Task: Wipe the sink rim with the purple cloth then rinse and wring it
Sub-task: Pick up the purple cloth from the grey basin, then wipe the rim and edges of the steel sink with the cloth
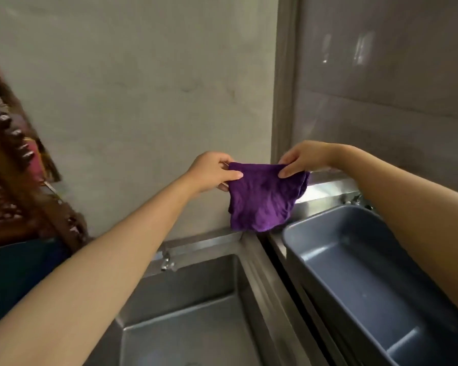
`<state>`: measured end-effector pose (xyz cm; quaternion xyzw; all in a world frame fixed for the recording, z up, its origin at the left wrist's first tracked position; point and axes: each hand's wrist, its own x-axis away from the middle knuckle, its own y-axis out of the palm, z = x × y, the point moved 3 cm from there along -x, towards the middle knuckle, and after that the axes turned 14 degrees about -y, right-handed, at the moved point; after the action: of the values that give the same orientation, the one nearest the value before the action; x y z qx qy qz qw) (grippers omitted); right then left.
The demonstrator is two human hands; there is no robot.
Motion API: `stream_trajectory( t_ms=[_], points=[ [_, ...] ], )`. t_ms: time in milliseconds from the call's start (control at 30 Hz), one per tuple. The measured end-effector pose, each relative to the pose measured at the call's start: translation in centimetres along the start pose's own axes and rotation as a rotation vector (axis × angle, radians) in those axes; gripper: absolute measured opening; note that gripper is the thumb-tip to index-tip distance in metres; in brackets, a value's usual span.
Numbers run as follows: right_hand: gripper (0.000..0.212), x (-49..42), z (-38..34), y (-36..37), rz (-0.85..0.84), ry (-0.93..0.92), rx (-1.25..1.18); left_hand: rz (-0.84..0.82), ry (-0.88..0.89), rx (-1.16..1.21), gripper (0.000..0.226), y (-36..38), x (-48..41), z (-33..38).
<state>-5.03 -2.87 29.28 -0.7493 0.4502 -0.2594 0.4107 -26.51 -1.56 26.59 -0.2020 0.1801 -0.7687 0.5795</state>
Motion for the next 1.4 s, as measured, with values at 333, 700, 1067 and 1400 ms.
stream_trajectory(
  t_ms=[333,700,1067,1400],
  points=[
    [0.020,-10.6,-17.2,13.3,-0.084,-0.321,0.118,0.234,-0.213,0.109,0.024,-15.6,12.8,-13.7],
    [0.023,-16.3,-28.1,36.0,-0.309,-0.508,0.219,0.390,-0.508,0.458,0.021,-20.3,25.2,-36.3],
    [0.026,-18.6,-24.7,56.3,-0.049,-0.190,0.229,0.609,-0.798,0.357,0.006,-14.9,26.1,-53.2],
    [0.078,-17.7,-22.8,68.5,-0.145,-0.326,0.017,0.775,-0.660,-0.203,0.015,-14.8,23.7,-58.6]
  ],
)
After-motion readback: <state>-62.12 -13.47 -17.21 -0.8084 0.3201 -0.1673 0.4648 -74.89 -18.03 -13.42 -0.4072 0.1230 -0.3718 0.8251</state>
